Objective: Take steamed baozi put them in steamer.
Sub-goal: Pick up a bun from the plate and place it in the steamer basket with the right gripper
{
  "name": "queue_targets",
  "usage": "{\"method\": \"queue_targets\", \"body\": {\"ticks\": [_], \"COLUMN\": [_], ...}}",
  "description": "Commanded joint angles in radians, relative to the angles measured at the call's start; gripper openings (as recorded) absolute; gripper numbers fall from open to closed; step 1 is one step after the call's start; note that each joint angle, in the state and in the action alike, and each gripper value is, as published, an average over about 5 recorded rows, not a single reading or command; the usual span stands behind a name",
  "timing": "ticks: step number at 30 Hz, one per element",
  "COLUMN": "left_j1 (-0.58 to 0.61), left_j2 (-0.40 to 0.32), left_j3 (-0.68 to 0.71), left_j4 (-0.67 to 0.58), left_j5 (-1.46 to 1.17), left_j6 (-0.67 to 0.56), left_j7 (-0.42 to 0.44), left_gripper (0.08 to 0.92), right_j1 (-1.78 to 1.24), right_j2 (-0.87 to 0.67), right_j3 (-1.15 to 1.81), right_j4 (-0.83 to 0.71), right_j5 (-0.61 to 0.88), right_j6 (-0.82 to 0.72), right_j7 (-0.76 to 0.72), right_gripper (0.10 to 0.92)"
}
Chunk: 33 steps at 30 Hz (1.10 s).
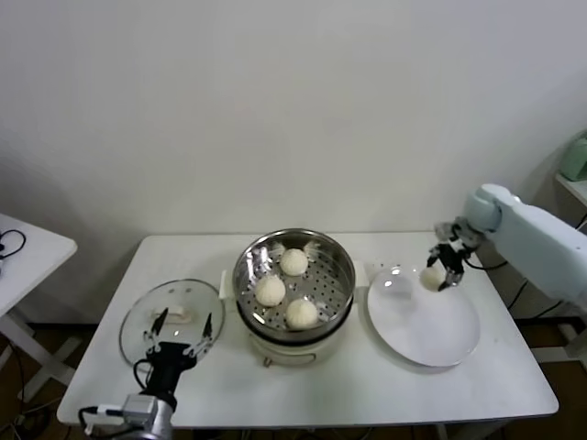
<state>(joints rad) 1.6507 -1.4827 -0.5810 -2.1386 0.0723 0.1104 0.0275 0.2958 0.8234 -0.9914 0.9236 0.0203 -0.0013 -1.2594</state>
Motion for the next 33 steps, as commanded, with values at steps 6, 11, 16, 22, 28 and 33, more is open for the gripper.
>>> {"method": "queue_targets", "body": {"ticks": [6,11,16,22,28,33], "left_j1": [-0.032,-0.036,-0.039,-0.037,-0.033,-0.03], "left_j2": [0.015,0.019,0.034,0.044,0.05,0.049], "left_j3": [0.063,0.075,0.063,0.043,0.027,0.024], "left_j4": [-0.05,-0.042,-0.034,-0.026,-0.02,-0.012], "left_j5": [0.085,0.087,0.069,0.045,0.027,0.018], "left_j6": [-0.003,-0.011,-0.018,-0.022,-0.025,-0.025], "left_j7": [-0.003,-0.002,0.0,0.002,0.003,0.002], "left_gripper": [0.823,0.823,0.823,0.823,0.823,0.823], "right_j1": [0.604,0.65,0.623,0.571,0.526,0.48], "right_j2": [0.199,0.334,0.429,0.477,0.456,0.426], "right_j3": [-0.603,-0.673,-0.671,-0.665,-0.669,-0.667], "right_j4": [0.062,0.065,0.092,0.13,0.205,0.246], "right_j5": [0.601,0.687,0.771,0.803,0.798,0.764], "right_j6": [-0.154,-0.174,-0.219,-0.246,-0.267,-0.276], "right_j7": [0.002,0.008,0.045,0.083,0.122,0.149], "right_gripper": [0.663,0.668,0.666,0.665,0.662,0.665]}}
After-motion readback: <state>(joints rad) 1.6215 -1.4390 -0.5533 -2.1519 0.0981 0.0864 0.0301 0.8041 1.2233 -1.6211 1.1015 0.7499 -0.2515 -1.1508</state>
